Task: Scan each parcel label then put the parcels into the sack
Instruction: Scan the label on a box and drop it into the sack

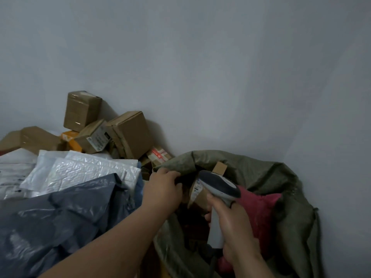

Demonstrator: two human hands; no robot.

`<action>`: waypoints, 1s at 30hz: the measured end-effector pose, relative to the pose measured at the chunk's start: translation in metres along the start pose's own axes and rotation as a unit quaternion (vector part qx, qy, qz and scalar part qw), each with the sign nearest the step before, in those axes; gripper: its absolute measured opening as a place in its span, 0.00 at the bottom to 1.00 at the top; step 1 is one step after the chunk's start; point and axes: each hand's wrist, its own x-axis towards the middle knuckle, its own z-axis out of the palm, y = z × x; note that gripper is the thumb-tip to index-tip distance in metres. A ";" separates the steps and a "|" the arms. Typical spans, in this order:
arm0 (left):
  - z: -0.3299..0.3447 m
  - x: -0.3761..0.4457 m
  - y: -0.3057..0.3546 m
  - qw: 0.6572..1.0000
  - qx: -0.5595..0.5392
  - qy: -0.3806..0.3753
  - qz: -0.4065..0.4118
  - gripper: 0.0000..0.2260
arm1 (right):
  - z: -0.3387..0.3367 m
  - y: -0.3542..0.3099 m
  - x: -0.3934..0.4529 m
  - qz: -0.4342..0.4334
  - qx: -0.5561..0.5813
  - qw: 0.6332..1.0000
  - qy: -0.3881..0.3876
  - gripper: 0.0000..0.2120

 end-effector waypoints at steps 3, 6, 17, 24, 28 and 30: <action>-0.026 -0.002 -0.022 0.996 -0.039 0.065 -0.042 0.14 | 0.026 -0.012 -0.001 -0.005 0.006 0.998 -0.055 0.09; -0.054 -0.011 -0.060 0.989 -0.045 0.096 -0.099 0.14 | 0.062 -0.019 -0.011 -0.027 -0.005 0.994 -0.109 0.08; -0.151 -0.071 -0.238 0.959 -0.034 0.076 -0.270 0.19 | 0.214 -0.001 -0.074 -0.036 -0.062 0.976 -0.205 0.09; -0.174 -0.085 -0.312 0.959 0.009 -0.018 -0.281 0.25 | 0.285 0.018 -0.095 -0.037 -0.067 0.978 -0.192 0.08; -0.180 -0.091 -0.340 0.955 -0.017 -0.016 -0.297 0.23 | 0.310 0.030 -0.099 -0.022 -0.065 0.981 -0.183 0.10; -0.182 -0.089 -0.347 0.953 -0.020 -0.011 -0.303 0.22 | 0.317 0.031 -0.099 -0.020 -0.064 0.982 -0.179 0.10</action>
